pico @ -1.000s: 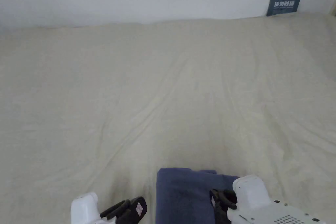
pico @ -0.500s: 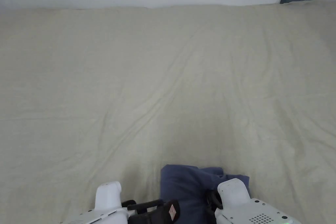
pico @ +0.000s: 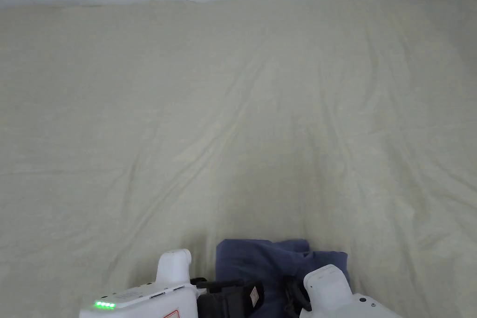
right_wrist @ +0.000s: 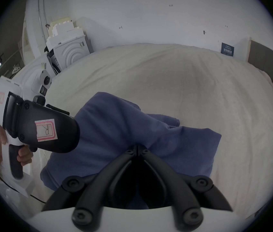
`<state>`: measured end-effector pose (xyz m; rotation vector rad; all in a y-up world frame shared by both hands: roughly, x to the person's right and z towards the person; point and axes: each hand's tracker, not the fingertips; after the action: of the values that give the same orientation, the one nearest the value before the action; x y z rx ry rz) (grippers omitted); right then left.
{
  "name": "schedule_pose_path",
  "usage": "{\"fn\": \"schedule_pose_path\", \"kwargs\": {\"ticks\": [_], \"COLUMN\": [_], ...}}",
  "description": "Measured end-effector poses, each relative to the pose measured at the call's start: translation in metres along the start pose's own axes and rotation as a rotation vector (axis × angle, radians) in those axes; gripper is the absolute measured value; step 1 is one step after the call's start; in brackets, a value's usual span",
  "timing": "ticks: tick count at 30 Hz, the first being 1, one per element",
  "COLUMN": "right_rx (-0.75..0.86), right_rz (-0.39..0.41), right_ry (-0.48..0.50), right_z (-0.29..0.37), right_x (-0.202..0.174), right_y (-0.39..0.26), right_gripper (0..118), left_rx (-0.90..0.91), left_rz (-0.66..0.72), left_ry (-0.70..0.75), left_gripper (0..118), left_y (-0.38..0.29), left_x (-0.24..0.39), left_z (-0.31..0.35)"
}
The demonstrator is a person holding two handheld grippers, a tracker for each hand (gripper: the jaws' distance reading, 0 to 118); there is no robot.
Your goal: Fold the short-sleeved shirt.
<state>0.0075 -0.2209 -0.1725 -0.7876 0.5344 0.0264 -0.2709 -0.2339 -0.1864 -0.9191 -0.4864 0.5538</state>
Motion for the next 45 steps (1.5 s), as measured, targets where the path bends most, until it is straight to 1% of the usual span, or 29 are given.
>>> {"fn": "schedule_pose_path", "kwargs": {"ticks": [2, 3, 4, 5, 6, 7, 8, 9, 10, 11, 12, 13, 14, 16, 18, 20, 23, 27, 28, 29, 31, 32, 34, 37, 39, 41, 43, 44, 45], "right_rx": [0.002, 0.003, 0.003, 0.003, 0.003, 0.003, -0.001, -0.001, -0.001, -0.001, -0.004, -0.006, -0.005, -0.007, -0.016, -0.023, -0.023, 0.027, 0.035, 0.052, 0.080, 0.099, 0.122, 0.130, 0.116, 0.100, 0.095, 0.092, 0.089], "right_rz": [-0.013, -0.013, -0.010, -0.006, -0.003, -0.002, -0.004, -0.005, -0.006, -0.004, -0.002, 0.001, 0.000, -0.007, -0.003, 0.018, -0.005, -0.046, -0.042, -0.033, -0.018, -0.017, -0.015, 0.008, 0.017, 0.036, 0.054, 0.060, 0.064], "right_ry": [0.004, 0.003, 0.001, -0.002, -0.006, -0.007, -0.003, -0.003, -0.003, -0.003, -0.008, -0.014, -0.013, -0.012, -0.011, -0.029, -0.018, 0.001, 0.010, -0.004, -0.029, -0.024, -0.012, -0.014, -0.005, -0.001, 0.007, 0.017, 0.021], "right_z": [0.000, 0.000, 0.000, 0.000, 0.000, 0.000, 0.000, 0.000, 0.000, 0.000, 0.000, -0.001, -0.001, 0.001, 0.003, 0.005, 0.011, 0.027, 0.031, 0.035, 0.043, 0.046, 0.049, 0.045, 0.037, 0.031, 0.025, 0.022, 0.020], "right_x": [0.001, 0.001, 0.000, -0.001, -0.001, -0.001, -0.001, -0.001, -0.001, -0.001, -0.001, -0.001, -0.001, -0.002, -0.003, -0.007, -0.010, -0.014, -0.015, -0.018, -0.025, -0.026, -0.030, -0.038, -0.043, -0.048, -0.054, -0.057, -0.060], "right_y": [0.000, 0.000, 0.000, 0.000, 0.000, 0.000, 0.000, 0.000, 0.001, 0.001, 0.000, 0.000, 0.000, 0.003, 0.006, 0.009, 0.015, 0.029, 0.034, 0.040, 0.052, 0.058, 0.067, 0.075, 0.078, 0.081, 0.085, 0.086, 0.088], "right_gripper": [5, 5, 5, 5, 5, 5, 5, 5, 5, 5, 5, 5, 5, 5, 5, 5, 5, 5, 5, 5, 5, 5, 5, 5, 5, 5, 5, 5, 5], "left_rx": [-0.003, -0.007, -0.009, -0.006, 0.004, -0.007, -0.009, 0.005, 0.001, -0.020, -0.018, -0.003, -0.004, 0.009, 0.001, 0.004, 0.000, 0.027, 0.040, 0.043, 0.076, 0.080, 0.117, 0.161, 0.164, 0.178, 0.175, 0.160, 0.150], "left_rz": [0.018, 0.013, 0.005, 0.002, 0.015, -0.019, -0.021, 0.037, 0.097, 0.092, 0.096, 0.077, 0.080, 0.157, 0.138, 0.117, 0.133, 0.119, 0.115, 0.113, 0.090, 0.050, 0.059, 0.018, 0.028, 0.013, 0.003, 0.029, 0.006], "left_ry": [-0.003, -0.007, -0.031, -0.035, -0.002, 0.104, 0.022, -0.020, -0.036, -0.082, -0.089, -0.047, -0.049, -0.090, -0.084, -0.079, -0.087, -0.095, -0.092, -0.093, -0.027, -0.013, 0.035, 0.146, 0.261, 0.340, 0.377, 0.422, 0.427], "left_gripper": [115, 104, 80, 62, 52, 51, 48, 35, 29, 29, 28, 27, 27, 26, 25, 25, 25, 25, 25, 25, 25, 25, 25, 25, 25, 25, 25, 25, 25], "left_y": [0.001, 0.002, 0.002, 0.004, 0.005, 0.003, 0.002, 0.003, 0.005, 0.004, 0.002, -0.001, -0.002, -0.003, -0.004, -0.006, -0.005, 0.003, 0.004, 0.009, 0.015, 0.017, 0.030, 0.048, 0.062, 0.076, 0.089, 0.095, 0.104], "left_x": [0.007, 0.008, 0.009, 0.013, 0.014, 0.006, -0.002, 0.000, -0.002, -0.005, -0.005, -0.010, -0.014, -0.018, -0.013, -0.010, -0.012, -0.007, -0.007, -0.005, -0.007, -0.009, -0.024, -0.046, -0.067, -0.092, -0.125, -0.133, -0.145], "left_z": [-0.004, -0.004, -0.003, -0.007, -0.008, -0.008, -0.005, -0.007, -0.007, -0.010, -0.013, -0.019, -0.019, -0.018, -0.014, -0.014, -0.018, 0.002, 0.007, 0.017, 0.038, 0.047, 0.079, 0.122, 0.147, 0.173, 0.197, 0.204, 0.212]}}
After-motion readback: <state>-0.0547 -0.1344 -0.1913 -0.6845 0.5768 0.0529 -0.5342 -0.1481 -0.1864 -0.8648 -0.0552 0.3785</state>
